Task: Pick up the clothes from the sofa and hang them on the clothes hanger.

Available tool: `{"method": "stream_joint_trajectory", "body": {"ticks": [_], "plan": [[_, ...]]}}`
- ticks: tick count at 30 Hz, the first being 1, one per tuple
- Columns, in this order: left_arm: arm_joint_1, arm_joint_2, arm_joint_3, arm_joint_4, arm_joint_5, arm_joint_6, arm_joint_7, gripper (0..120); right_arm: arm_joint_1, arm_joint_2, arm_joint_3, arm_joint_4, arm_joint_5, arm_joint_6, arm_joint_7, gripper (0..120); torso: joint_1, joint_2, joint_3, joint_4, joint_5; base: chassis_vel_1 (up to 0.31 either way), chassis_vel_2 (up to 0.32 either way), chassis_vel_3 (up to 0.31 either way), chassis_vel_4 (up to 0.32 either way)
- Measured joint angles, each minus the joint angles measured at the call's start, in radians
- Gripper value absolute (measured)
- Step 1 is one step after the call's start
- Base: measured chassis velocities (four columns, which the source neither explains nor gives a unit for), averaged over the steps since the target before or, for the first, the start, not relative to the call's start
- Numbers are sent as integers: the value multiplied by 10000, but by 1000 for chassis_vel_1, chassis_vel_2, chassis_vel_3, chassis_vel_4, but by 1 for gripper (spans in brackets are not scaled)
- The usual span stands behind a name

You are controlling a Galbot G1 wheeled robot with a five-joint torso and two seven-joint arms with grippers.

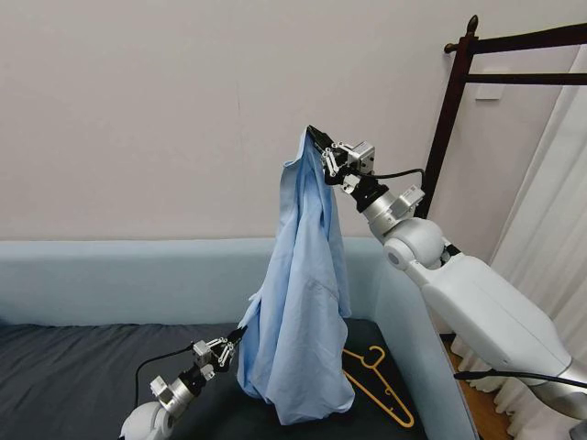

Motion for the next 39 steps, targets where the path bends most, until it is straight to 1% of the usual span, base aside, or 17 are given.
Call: {"method": "stream_joint_trajectory", "body": {"ticks": [3, 6, 7, 9, 10, 14, 16, 18, 20, 22, 23, 27, 29, 30, 31, 37, 39], "plan": [[47, 129, -128, -677, -424, -36, -614, 0, 70, 47, -44, -269, -268, -167, 453, 0, 0, 0, 0, -2, -1, 0, 0, 0, 0], [53, 605, -326, -2100, -1015, -39, -1831, 0, 269, 229, -120, -870, -568, -363, 1098, 0, 0, 0, 0, -3, 0, 0, 0, 0, 0], [53, 605, -326, -2100, -1015, -39, -1831, 0, 269, 229, -120, -870, -568, -363, 1098, 0, 0, 0, 0, -3, 0, 0, 0, 0, 0], [110, 1191, -546, -3608, -1481, -4, -2911, 0, 479, 392, -228, -1293, -667, -563, 1776, 0, 1, 0, 0, -1, 3, 0, 0, 0, 0], [146, 1340, -623, -3996, -1593, 4, -3108, 0, 540, 430, -239, -1363, -665, -601, 2001, 0, 0, 0, 0, 0, 4, 0, 0, 0, 0], [615, 1673, -855, -5355, -1674, 19, -3276, 0, 611, 490, -181, -1332, -619, -717, 2726, 0, 1, 0, 0, -2, 4, 0, 0, 0, 0], [1648, 1484, -911, -6202, -1226, -102, -3028, 0, 341, 463, -135, -996, -671, -802, 3046, 0, 0, 1, -3, -3, 3, 0, 0, 0, 0], [2232, 1229, -877, -6323, -873, -208, -2811, 0, 86, 418, -125, -814, -755, -846, 3115, 0, 0, 2, -3, 0, 0, 0, 0, 0, 0], [3077, 614, -655, -6026, 70, -507, -2505, 0, -620, 337, -105, -519, -1038, -851, 3173, 0, -1, 1, -2, 4, 0, 0, 0, 0, 0], [3588, -48, -290, -5109, 1213, -864, -2420, 0, -1417, 295, -88, -380, -1337, -711, 3175, 0, -2, 1, 0, 3, -1, 0, 0, 0, 0], [3588, -48, -290, -5109, 1213, -864, -2420, 0, -1417, 295, -88, -380, -1337, -711, 3175, 0, -2, 1, 0, 3, -1, 0, 0, 0, 0], [3746, -875, 194, -3312, 3055, -1060, -2609, 0, -2899, 357, -83, -270, -1485, -393, 3107, 0, -1, 1, 0, -5, 3, 0, 0, 0, 0], [3729, -950, 272, -3033, 3285, -1067, -2627, 0, -3083, 373, -89, -270, -1518, -350, 3073, 0, -1, 0, 0, -4, 3, 0, 0, 0, 0], [3673, -1106, 406, -2405, 3772, -1095, -2664, 0, -3444, 420, -93, -281, -1637, -235, 2937, 0, -1, 0, 1, -4, 3, 0, 0, 0, 0], [3635, -1205, 458, -2008, 4037, -1128, -2702, 7, -3678, 450, -92, -284, -1721, -134, 2786, 0, -1, 0, 0, -3, 3, 0, 0, 0, 0], [3725, -1295, 535, -1463, 4368, -1299, -3192, 25, -3987, 465, -89, -130, -1732, 42, 2405, 0, -1, 0, 0, -3, 3, 0, 0, 0, 0], [3960, -1095, 435, -1463, 4049, -1547, -2679, 35, -3878, 434, -82, 7, -1650, 84, 2269, 0, -1, 0, 0, -2, 2, 0, 0, 0, 0]]}}
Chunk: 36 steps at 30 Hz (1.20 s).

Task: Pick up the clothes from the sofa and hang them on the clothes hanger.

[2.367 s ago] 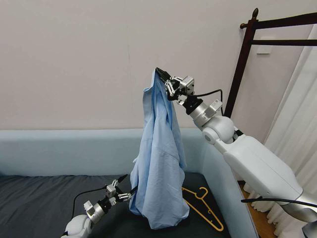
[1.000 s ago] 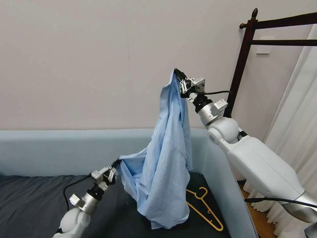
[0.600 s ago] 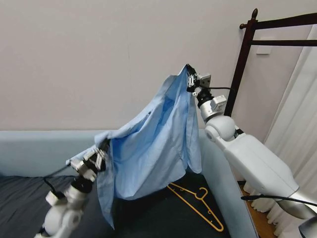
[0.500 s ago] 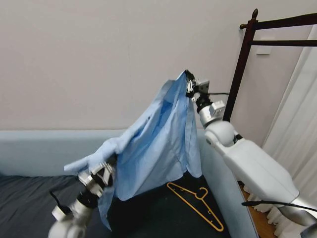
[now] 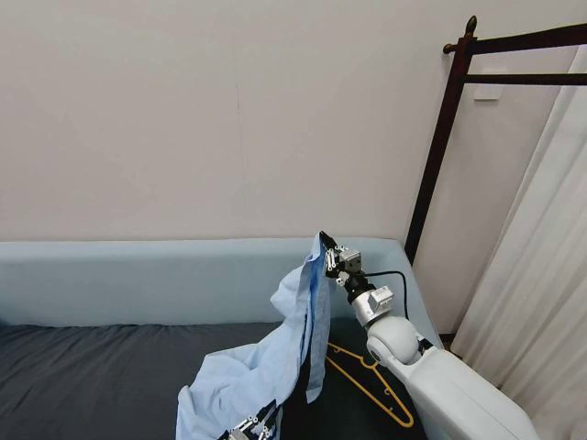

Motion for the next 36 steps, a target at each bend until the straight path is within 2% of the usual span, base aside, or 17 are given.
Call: {"method": "stream_joint_trajectory", "body": {"ticks": [2, 3, 6, 7, 8, 12, 13, 16, 19, 28, 32, 33, 36], "plan": [[172, 179, -222, -108, -627, -58, 1308, 43, 213, -10, 50, 15, 61, 1, -26, 0, 0, 0, -1, 2, -2, 0, 0, 0, 0], [172, 179, -222, -108, -627, -58, 1308, 43, 213, -10, 50, 15, 61, 1, -26, 0, 0, 0, -1, 2, -2, 0, 0, 0, 0], [440, 505, -603, -433, -1715, 61, 2964, 56, 472, -30, 102, -42, 171, 2, -76, 0, 0, 0, 0, 3, -1, 0, 0, 0, 0], [440, 505, -603, -433, -1715, 61, 2964, 56, 472, -30, 102, -42, 171, 2, -76, 0, 0, 0, 0, 3, -1, 0, 0, 0, 0], [462, 575, -641, -520, -1989, 159, 2997, 62, 499, -42, 121, -43, 189, 2, -90, 0, 0, 0, 0, 4, -1, 0, 0, 0, 0], [163, 651, -397, -558, -2861, 569, 1297, 81, 503, -39, 206, 118, 175, 2, -151, 0, 1, 0, 0, -1, 0, 0, 0, 0, 0], [163, 651, -397, -558, -2861, 569, 1297, 81, 503, -39, 206, 118, 175, 2, -151, 0, 1, 0, 0, -1, 0, 0, 0, 0, 0], [-118, 286, -37, -193, -2932, 779, 310, 93, 493, -24, 204, 278, 72, 3, -181, 0, 2, -1, 1, 0, -1, 0, 0, 0, 0], [-320, -25, 157, 146, -2931, 904, -12, 99, 521, -24, 145, 384, -42, 26, -250, 0, 2, -1, 1, 0, -1, 0, 0, 0, 0], [-722, -884, 451, 789, -3645, 1309, 80, 96, 799, 84, -170, 592, -366, 73, -357, 0, 2, -1, 1, 4, 0, 0, 0, 0, 0], [-1093, -1498, 499, 1176, -3922, 1391, 325, 81, 844, 70, -200, 625, -384, 79, -361, 0, 2, -2, 2, -1, 0, 0, 0, 0, 0], [-1093, -1498, 499, 1176, -3922, 1391, 325, 81, 844, 70, -200, 625, -384, 79, -361, 0, 2, -2, 2, -1, 0, 0, 0, 0, 0], [-1266, -1731, 614, 1361, -3925, 1394, 447, 68, 878, 43, -200, 634, -372, 79, -360, 0, 3, -1, 2, -1, 0, 0, 0, 0, 0]]}}
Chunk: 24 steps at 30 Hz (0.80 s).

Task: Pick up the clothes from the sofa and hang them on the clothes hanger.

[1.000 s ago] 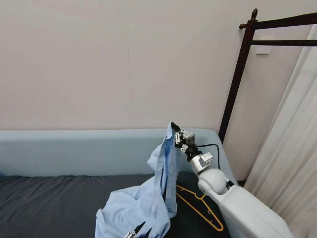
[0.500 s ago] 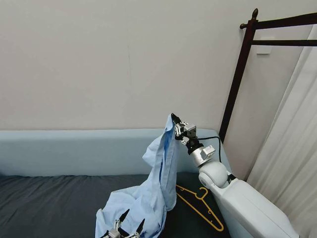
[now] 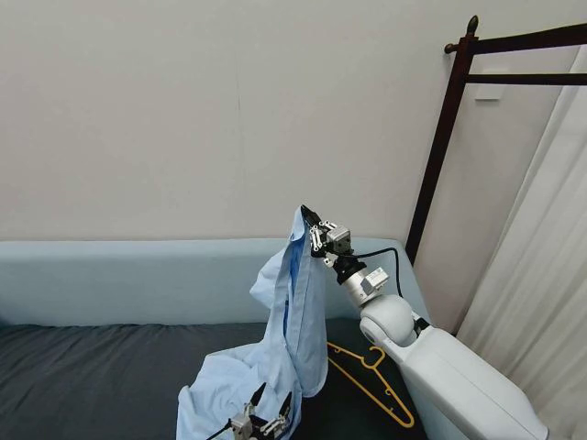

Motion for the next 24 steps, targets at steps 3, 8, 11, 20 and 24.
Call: {"method": "stream_joint_trajectory", "body": {"ticks": [3, 8, 11, 20, 24], "plan": [[-40, -46, 41, 30, 1, -12, 46, 61, 1, -12, 5, 7, 10, 0, 5, 0, 0, 0, 0, 1, 0, 0, 0, 0, 0], [7, 137, 23, -176, -35, -89, 70, 39, -42, -28, 44, 18, 10, -2, 20, 0, 0, 0, 0, 2, 0, 0, 0, 0, 0], [53, 333, -48, -345, -113, -115, 71, 26, -93, -23, 104, -5, 8, -5, 41, 0, -1, 0, 0, 2, 0, 0, 0, 0, 0], [-27, 692, -99, -595, -205, -250, 27, 0, -155, -32, 151, -53, 11, -11, 114, 0, 0, 0, 0, 2, -2, 0, 0, 0, 0], [-94, 958, -316, -1237, -235, -272, -30, 0, -163, -81, 253, -217, 23, -88, 358, 0, -1, 0, 0, 3, -4, 0, 0, 0, 0]]}}
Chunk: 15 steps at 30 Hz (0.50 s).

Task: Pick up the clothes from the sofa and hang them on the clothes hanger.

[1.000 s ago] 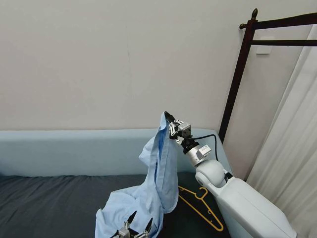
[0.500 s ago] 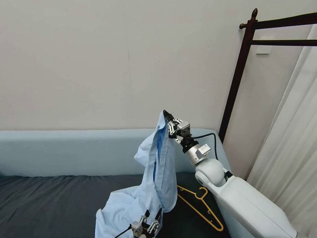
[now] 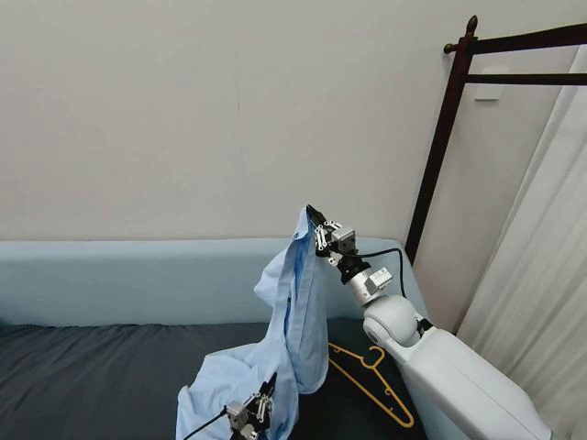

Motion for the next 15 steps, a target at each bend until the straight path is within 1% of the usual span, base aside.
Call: {"method": "stream_joint_trajectory", "body": {"ticks": [1, 2, 3, 5, 6, 8, 9, 11, 12, 13, 15], "plan": [[-50, 163, -83, -399, -12, 14, -139, 0, 0, -36, 54, -35, -2, -150, 203, 0, 0, 0, 0, 0, 0, 0, 0, 0, 0], [-50, 163, -83, -399, -12, 14, -139, 0, 0, -36, 54, -35, -2, -150, 203, 0, 0, 0, 0, 0, 0, 0, 0, 0, 0], [-110, 352, -160, -775, 15, 60, -335, 0, 0, -81, 113, -36, -4, -334, 382, 0, 0, 0, 0, 0, -1, 0, 0, 0, 0], [-301, 967, -355, -2017, -23, 345, -1172, 0, 27, -228, 304, 49, 18, -782, 711, 0, 0, -1, 1, -1, 1, 0, 0, 0, 0], [-301, 967, -355, -2017, -23, 345, -1172, 0, 27, -228, 304, 49, 18, -782, 711, 0, 0, -1, 1, -1, 1, 0, 0, 0, 0], [-516, 1678, -398, -3090, -413, 769, -1905, 0, 131, -396, 427, 226, 103, -976, 767, 0, 0, 0, 0, -3, -1, 0, 0, 0, 0], [-598, 1948, -402, -3388, -554, 877, -2128, 0, 169, -444, 454, 282, 133, -1009, 768, 0, 0, -1, 1, -3, -4, 0, 0, 0, 0], [-893, 2812, -438, -4150, -911, 1118, -2786, 0, 284, -554, 510, 449, 248, -1086, 771, 0, 0, 0, 0, -3, -3, 0, 0, 0, 0], [-893, 2812, -438, -4150, -911, 1118, -2786, 0, 284, -554, 510, 449, 248, -1086, 771, 0, 0, 0, 0, -3, -3, 0, 0, 0, 0], [-1036, 3207, -464, -4427, -1071, 1193, -3026, 0, 339, -591, 532, 529, 318, -1107, 775, 0, 0, 0, -1, -3, 0, 0, 0, 0, 0], [-1516, 4490, -560, -5160, -1658, 1413, -3826, 0, 556, -655, 604, 800, 570, -1136, 789, 0, 0, 0, 0, -3, 1, 0, 0, 0, 0]]}}
